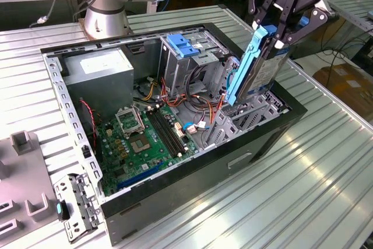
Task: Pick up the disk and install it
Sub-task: 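Insert the disk into the insertion slot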
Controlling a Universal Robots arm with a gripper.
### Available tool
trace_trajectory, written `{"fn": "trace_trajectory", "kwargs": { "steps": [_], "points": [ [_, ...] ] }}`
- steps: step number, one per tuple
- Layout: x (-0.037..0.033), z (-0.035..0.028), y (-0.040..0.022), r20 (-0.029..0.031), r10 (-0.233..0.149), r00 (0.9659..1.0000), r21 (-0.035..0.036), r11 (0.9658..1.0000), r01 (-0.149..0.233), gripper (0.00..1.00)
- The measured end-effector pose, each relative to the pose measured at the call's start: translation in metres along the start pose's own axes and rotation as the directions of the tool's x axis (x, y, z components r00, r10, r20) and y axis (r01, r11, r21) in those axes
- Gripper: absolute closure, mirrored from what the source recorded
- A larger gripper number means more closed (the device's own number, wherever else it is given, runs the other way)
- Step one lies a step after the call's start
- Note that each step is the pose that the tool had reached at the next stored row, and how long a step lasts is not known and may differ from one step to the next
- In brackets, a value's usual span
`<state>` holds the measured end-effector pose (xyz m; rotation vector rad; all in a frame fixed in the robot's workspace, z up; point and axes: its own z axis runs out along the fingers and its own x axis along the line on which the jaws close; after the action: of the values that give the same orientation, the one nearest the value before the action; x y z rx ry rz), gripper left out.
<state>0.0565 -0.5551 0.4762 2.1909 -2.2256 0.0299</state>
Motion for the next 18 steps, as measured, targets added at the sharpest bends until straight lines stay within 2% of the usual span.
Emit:
{"fn": "trace_trajectory", "kwargs": {
  "steps": [4, 18],
  "points": [
    [-0.0001, 0.0101, -0.0009, 0.0001, 0.016, 0.9999, -0.0004, 0.9999, -0.016, 0.63],
    [-0.0003, 0.0245, -0.0025, 0.0001, 0.026, 0.9997, -0.0007, 0.9997, -0.026, 0.63]
  ]
}}
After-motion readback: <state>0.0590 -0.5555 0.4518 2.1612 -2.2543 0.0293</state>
